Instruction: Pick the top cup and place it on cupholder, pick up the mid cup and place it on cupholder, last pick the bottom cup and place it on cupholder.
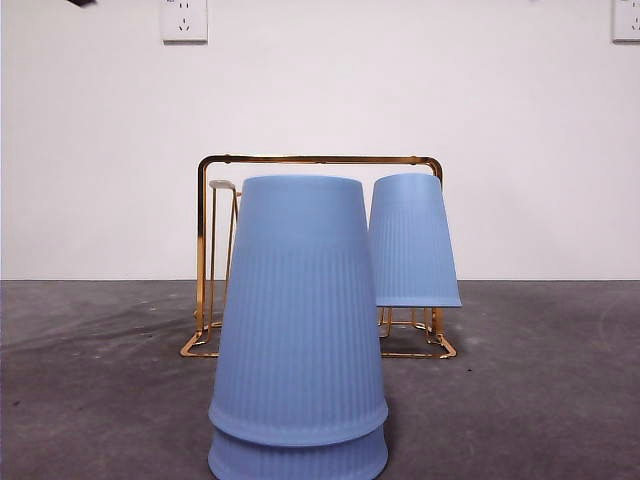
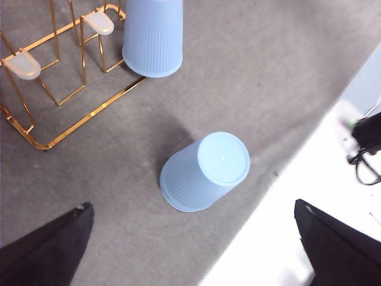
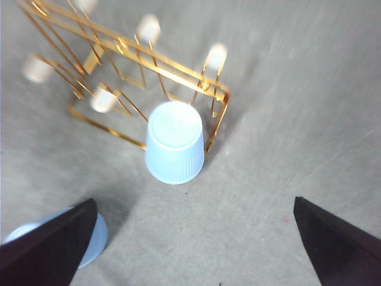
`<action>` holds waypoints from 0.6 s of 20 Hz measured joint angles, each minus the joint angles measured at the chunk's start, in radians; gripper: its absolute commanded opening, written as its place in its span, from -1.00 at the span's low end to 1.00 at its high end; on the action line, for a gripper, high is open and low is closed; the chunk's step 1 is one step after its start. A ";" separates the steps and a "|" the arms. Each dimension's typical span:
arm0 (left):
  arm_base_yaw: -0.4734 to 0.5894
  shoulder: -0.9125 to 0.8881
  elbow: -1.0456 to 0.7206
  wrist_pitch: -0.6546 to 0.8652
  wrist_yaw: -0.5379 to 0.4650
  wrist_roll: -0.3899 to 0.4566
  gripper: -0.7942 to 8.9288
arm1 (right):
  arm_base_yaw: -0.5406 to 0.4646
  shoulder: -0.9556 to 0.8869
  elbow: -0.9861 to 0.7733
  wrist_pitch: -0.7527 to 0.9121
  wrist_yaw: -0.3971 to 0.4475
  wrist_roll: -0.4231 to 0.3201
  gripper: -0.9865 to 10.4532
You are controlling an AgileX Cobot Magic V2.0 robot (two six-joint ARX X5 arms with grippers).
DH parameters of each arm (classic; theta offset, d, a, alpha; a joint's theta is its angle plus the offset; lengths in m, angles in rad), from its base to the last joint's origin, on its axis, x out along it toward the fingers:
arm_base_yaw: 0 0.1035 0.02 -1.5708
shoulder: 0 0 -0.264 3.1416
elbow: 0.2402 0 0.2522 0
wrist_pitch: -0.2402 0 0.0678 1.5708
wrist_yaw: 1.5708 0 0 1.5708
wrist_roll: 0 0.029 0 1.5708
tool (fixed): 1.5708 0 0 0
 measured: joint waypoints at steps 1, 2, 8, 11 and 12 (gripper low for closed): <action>-0.019 0.021 0.014 0.000 -0.018 0.001 0.33 | 0.003 -0.051 -0.017 0.005 0.000 0.000 0.14; -0.040 0.046 0.032 0.000 -0.034 0.003 0.33 | 0.011 -0.124 -0.055 0.006 0.000 0.000 0.14; -0.143 0.218 0.142 -0.068 -0.124 0.017 0.34 | 0.074 -0.533 -0.396 0.171 -0.058 -0.008 0.14; -0.196 0.304 0.188 -0.083 -0.130 0.018 0.38 | 0.082 -0.706 -0.558 0.203 -0.114 -0.006 0.14; -0.216 0.336 0.191 -0.084 -0.130 0.021 0.43 | 0.082 -0.753 -0.599 0.210 -0.130 0.001 0.14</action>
